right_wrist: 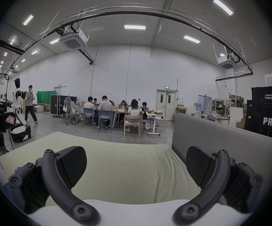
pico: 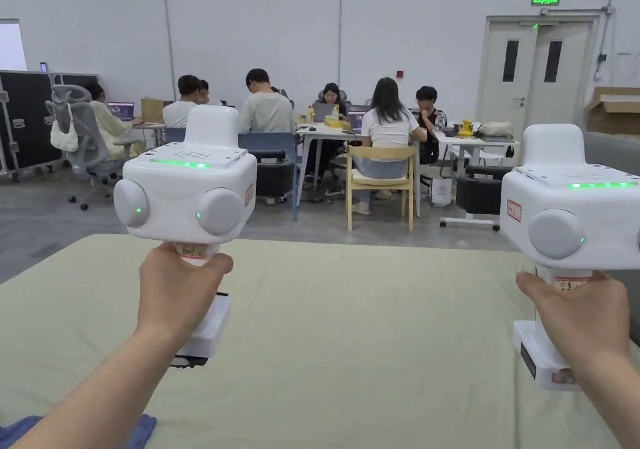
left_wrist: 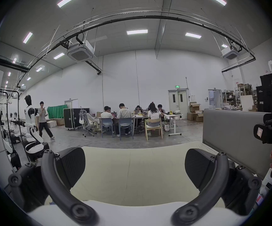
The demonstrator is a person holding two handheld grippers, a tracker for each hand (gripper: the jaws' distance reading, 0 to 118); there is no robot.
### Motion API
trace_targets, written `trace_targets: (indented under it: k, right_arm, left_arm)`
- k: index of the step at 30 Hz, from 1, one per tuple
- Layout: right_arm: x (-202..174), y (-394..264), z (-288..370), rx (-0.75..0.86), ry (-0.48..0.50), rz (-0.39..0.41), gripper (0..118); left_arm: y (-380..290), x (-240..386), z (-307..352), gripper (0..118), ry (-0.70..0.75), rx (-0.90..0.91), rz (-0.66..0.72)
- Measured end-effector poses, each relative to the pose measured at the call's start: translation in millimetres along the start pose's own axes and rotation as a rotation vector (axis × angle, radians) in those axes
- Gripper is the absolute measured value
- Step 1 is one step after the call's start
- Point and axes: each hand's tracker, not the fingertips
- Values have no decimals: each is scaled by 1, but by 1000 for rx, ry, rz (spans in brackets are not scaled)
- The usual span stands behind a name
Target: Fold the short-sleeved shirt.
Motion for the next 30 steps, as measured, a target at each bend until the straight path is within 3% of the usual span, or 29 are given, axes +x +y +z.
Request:
trace_targets:
  k: [30]
  right_arm:
    - [-2,-2,5,-13,12,-24,118]
  left_arm:
    - [0,-20,4,118,23,0,25]
